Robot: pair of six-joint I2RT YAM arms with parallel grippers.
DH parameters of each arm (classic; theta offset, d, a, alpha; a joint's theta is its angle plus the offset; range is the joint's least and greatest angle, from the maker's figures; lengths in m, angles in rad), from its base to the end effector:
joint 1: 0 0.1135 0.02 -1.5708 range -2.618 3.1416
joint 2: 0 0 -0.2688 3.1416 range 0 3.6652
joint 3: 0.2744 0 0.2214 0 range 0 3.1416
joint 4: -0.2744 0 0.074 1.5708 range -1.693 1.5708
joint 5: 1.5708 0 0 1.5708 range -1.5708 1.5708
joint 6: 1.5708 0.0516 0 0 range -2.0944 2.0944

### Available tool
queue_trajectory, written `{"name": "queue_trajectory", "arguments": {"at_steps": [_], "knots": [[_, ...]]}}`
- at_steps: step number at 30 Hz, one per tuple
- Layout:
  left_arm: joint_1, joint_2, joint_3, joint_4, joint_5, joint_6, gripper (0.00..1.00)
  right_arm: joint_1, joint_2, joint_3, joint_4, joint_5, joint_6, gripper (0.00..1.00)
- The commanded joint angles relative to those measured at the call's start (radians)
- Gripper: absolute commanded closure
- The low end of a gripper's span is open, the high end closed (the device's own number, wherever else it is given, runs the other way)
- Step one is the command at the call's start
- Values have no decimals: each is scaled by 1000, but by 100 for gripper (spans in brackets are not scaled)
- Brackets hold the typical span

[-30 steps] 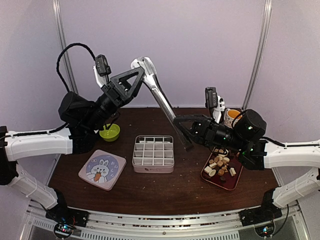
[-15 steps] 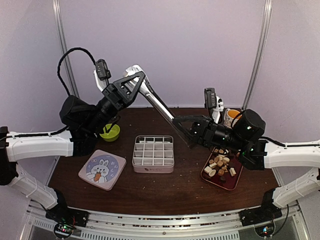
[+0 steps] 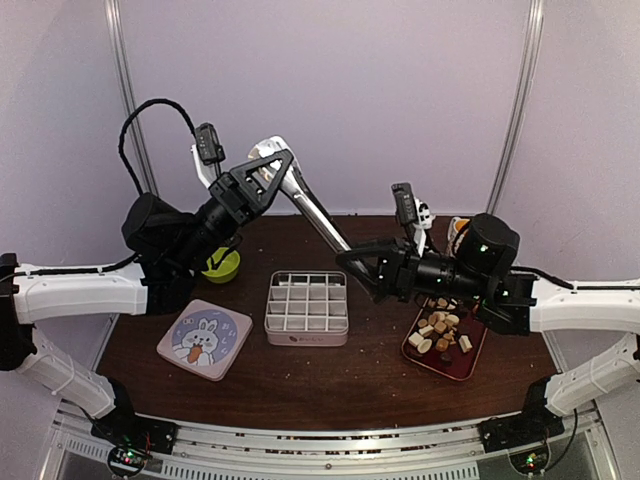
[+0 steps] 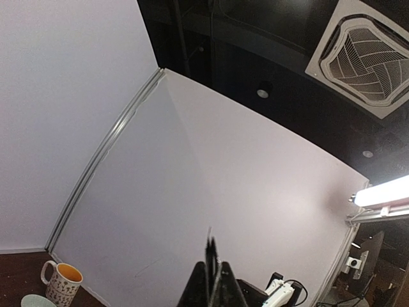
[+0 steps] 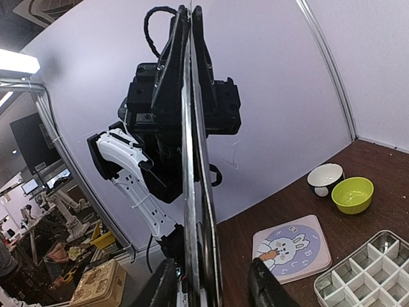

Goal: Pack the chocolate
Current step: Pass from the left arm to the right, then pick up the fake chocolate from the plate.

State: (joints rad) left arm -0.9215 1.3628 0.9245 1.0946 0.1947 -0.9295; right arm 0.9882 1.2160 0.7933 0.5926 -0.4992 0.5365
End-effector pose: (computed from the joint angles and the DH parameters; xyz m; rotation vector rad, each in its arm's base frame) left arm 0.1623 -0.2304 0.4164 0.2064 1.0621 -1.7856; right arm 0.1242 0.2334 0.3530 -0.8097 1.4160 1.5669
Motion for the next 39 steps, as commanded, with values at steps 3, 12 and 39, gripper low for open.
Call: {"name": "queue_trajectory", "arguments": {"at_steps": [3,12,39], "knots": [[9,-24,9,53,-11,-1,100,6,11,44,-69,-16,-48,71],[10,-26,4,48,-20,-2,92,5,7,45,-72,-14,-41,88],[119,-552,-58,-1056,-318,473,12,-23,-245,4,-753,473,-145,86]]}}
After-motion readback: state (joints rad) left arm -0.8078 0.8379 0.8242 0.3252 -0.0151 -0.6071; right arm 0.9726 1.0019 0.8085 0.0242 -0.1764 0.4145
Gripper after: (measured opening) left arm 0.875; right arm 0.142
